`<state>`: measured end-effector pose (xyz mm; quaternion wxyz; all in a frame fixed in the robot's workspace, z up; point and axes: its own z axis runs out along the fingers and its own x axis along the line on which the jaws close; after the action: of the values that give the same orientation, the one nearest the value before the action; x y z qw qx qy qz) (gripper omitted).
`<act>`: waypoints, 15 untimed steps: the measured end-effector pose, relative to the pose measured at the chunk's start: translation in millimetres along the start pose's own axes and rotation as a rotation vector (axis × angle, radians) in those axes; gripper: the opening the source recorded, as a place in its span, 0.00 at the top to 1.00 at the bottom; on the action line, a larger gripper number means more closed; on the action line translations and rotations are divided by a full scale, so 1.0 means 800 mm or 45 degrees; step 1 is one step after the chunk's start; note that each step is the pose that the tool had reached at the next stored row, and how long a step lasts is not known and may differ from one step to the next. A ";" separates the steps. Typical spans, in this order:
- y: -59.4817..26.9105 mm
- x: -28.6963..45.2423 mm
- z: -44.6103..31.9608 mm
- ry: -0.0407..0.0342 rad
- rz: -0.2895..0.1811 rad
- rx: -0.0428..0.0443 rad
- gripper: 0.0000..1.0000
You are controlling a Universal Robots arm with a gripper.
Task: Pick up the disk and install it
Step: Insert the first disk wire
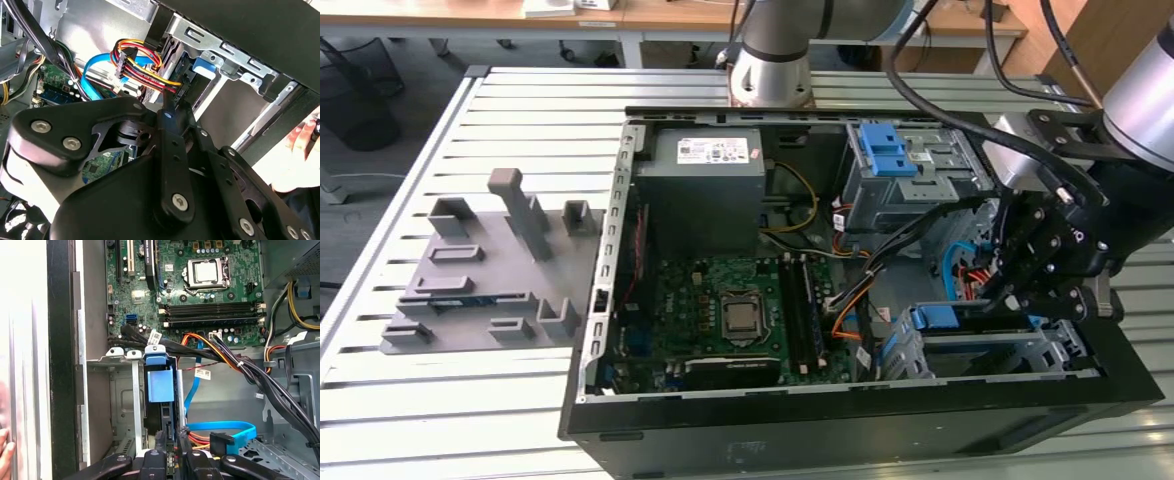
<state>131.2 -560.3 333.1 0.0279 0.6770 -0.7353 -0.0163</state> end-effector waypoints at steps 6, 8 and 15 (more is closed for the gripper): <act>0.001 -0.0005 -0.0091 0.0019 0.000 0.000 0.76; 0.001 -0.0005 -0.0096 0.0026 0.000 0.001 0.76; 0.001 -0.0004 -0.0095 -0.0003 0.001 0.037 0.76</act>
<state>130.9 -559.8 340.7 0.0180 0.6771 -0.7356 -0.0056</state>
